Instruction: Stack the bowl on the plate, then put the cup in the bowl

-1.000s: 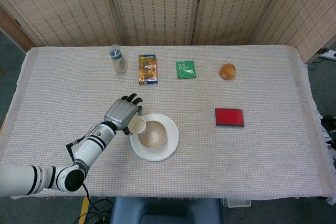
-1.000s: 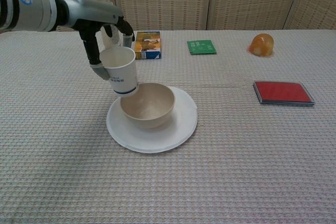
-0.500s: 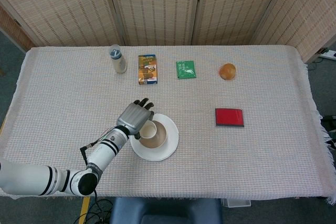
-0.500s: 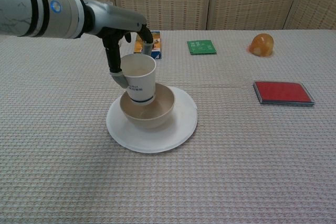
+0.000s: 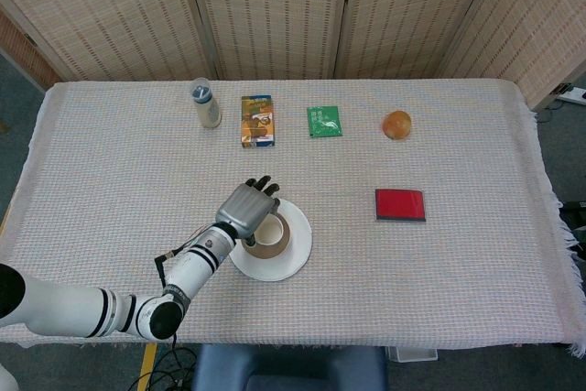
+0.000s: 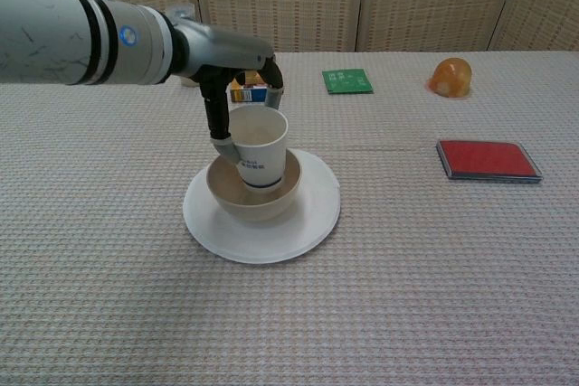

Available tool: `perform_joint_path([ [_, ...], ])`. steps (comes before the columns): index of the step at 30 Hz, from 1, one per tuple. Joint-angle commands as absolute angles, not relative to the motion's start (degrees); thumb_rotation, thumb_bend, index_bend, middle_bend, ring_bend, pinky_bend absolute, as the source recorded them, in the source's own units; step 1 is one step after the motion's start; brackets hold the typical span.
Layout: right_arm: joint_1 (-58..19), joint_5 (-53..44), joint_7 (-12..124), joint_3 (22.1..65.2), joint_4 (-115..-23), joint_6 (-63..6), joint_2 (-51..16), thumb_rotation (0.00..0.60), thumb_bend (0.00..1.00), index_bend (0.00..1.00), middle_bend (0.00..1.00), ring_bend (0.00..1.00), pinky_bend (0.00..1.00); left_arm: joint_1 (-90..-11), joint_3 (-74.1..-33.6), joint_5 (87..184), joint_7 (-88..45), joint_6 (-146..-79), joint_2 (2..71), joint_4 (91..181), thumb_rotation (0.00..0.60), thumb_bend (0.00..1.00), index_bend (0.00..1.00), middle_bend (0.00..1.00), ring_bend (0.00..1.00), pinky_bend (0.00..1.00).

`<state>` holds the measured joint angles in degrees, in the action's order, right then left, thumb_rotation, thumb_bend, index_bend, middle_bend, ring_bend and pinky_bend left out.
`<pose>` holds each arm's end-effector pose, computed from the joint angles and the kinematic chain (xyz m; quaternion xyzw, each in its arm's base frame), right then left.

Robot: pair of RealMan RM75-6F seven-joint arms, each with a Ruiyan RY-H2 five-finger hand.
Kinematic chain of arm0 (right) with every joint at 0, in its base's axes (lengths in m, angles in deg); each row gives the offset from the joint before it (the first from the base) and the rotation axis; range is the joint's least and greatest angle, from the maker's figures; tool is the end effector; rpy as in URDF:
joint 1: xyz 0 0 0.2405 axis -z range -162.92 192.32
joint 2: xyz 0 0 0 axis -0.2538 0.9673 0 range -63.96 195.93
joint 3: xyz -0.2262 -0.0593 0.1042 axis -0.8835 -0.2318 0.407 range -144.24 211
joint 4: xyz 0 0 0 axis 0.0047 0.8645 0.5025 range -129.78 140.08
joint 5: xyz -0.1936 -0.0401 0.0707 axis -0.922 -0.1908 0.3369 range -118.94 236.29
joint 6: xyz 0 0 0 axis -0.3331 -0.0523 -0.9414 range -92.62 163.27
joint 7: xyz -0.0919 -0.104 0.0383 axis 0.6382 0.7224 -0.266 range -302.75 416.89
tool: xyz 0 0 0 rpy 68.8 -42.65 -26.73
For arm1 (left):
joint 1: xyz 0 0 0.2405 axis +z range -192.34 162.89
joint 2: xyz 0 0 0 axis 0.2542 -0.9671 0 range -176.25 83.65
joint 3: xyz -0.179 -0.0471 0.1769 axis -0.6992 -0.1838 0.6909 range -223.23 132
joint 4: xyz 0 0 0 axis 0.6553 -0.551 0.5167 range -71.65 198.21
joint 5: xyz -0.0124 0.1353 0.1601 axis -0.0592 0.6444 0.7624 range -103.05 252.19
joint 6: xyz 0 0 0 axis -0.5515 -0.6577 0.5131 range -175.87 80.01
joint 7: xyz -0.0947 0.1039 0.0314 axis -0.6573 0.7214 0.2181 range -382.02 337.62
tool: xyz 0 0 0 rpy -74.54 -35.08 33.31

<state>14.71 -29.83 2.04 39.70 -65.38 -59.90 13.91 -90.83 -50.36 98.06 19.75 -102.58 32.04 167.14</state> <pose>-0.3594 -0.1627 0.3083 0.4995 -0.4148 0.5585 0.5163 -0.0130 0.3534 -0.0002 -0.8346 -0.3041 -0.2589 0.3794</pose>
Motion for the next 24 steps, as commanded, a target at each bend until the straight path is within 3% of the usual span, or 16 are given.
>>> perform_joint_path([
  [1, 14.9, -29.8, 2.1, 39.6, -65.5, -60.2, 14.0, 0.600, 0.22, 0.00, 0.06, 0.00, 0.00, -90.5, -49.7, 98.8, 19.5, -101.7, 32.7, 165.9, 0.600, 0.11, 0.47, 0.16, 0.00, 0.20],
  [17, 15.8, -30.7, 3.1, 39.2, -66.4, -62.0, 14.3, 0.600, 0.22, 0.00, 0.06, 0.00, 0.00, -87.6, -48.2, 103.5, 15.7, -98.1, 34.8, 161.1, 0.600, 0.11, 0.46, 0.16, 0.00, 0.20],
  [24, 16.1, -30.3, 2.4, 39.3, -66.0, -62.4, 14.2, 0.600, 0.22, 0.00, 0.06, 0.00, 0.00, -87.4, -48.5, 105.5, 14.3, -96.2, 36.6, 157.9, 0.600, 0.11, 0.39, 0.16, 0.00, 0.20],
])
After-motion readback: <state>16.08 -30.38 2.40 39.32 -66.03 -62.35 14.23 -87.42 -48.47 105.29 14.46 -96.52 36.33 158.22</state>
